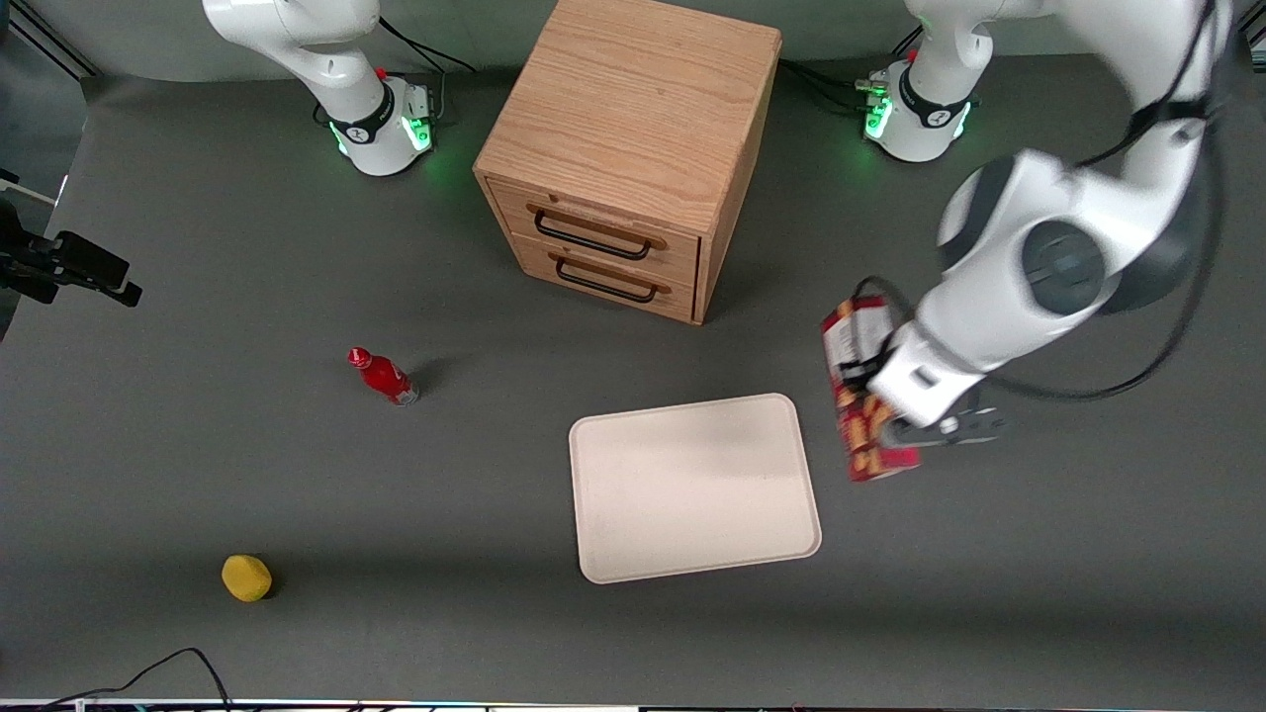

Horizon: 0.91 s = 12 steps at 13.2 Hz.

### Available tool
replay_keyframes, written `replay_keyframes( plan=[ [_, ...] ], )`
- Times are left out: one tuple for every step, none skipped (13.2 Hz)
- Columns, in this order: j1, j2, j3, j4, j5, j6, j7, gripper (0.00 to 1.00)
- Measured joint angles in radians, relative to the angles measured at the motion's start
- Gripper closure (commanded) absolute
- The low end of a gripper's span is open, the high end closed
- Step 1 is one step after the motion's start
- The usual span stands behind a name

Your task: Place red cookie box on tray

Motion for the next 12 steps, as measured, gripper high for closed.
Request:
replay_keyframes(
  plan=[
    [-0.019,0.074,-0.003,0.000,0.047,0.085,-0.044,1.00],
    [-0.033,0.144,-0.003,-0.001,0.108,0.163,-0.089,1.00],
    [-0.040,0.206,-0.003,-0.001,0.176,0.229,-0.138,1.00],
    [-0.043,0.257,-0.003,-0.001,0.248,0.282,-0.188,0.01],
    [-0.044,0.296,-0.004,-0.002,0.305,0.318,-0.227,0.00],
    [-0.044,0.315,-0.004,-0.002,0.329,0.331,-0.244,0.00],
    [-0.042,0.315,-0.004,0.001,0.335,0.333,-0.248,0.00],
    [-0.040,0.303,-0.004,0.004,0.336,0.322,-0.248,0.00],
    [-0.037,0.283,-0.005,0.007,0.336,0.286,-0.248,0.00],
    [-0.032,0.254,-0.007,0.012,0.329,0.227,-0.244,0.00],
    [-0.024,0.216,-0.011,0.019,0.300,0.154,-0.219,0.00],
    [-0.013,0.165,-0.011,0.028,0.236,0.072,-0.147,0.00]
  ],
)
